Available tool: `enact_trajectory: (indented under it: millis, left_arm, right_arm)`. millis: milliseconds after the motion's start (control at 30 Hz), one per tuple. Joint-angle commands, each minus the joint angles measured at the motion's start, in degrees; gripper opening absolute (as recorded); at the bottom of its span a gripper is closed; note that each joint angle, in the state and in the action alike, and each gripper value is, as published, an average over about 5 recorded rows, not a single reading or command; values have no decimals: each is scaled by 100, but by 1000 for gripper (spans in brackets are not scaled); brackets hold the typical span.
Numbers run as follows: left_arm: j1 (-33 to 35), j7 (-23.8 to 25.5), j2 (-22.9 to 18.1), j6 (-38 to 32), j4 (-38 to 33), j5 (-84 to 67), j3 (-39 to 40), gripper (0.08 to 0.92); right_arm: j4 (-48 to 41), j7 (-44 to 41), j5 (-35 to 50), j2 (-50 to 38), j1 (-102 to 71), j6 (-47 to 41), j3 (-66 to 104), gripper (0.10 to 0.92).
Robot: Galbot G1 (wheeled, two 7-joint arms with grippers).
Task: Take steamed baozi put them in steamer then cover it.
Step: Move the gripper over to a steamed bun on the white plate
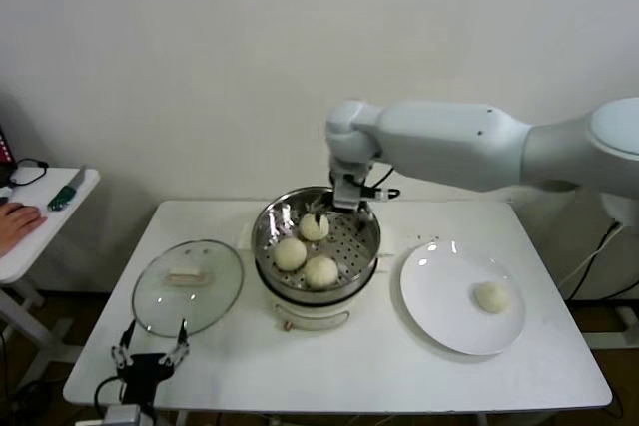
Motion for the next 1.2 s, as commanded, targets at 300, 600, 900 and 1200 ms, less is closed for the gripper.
enact_trajectory:
  millis: [300,600,900,1200]
  left_arm:
    - [57,4,12,16,-55,95,87,823]
    - [170,4,10,57,-118,101,3,823]
    - [155,-26,-38,115,-92,151,35,823]
    - [168,-48,-50,146,-99,262,130,823]
  right_arm:
    - [464,350,1249,-2927,-510,-3455,41,823]
    - [289,131,206,-3593,-2222,-3532,1054,823]
    - [-170,2,-107,-3575,-3259,-3421,1790,823]
    - [-585,-26,-152,-3492,-3795,-3282,2272,823]
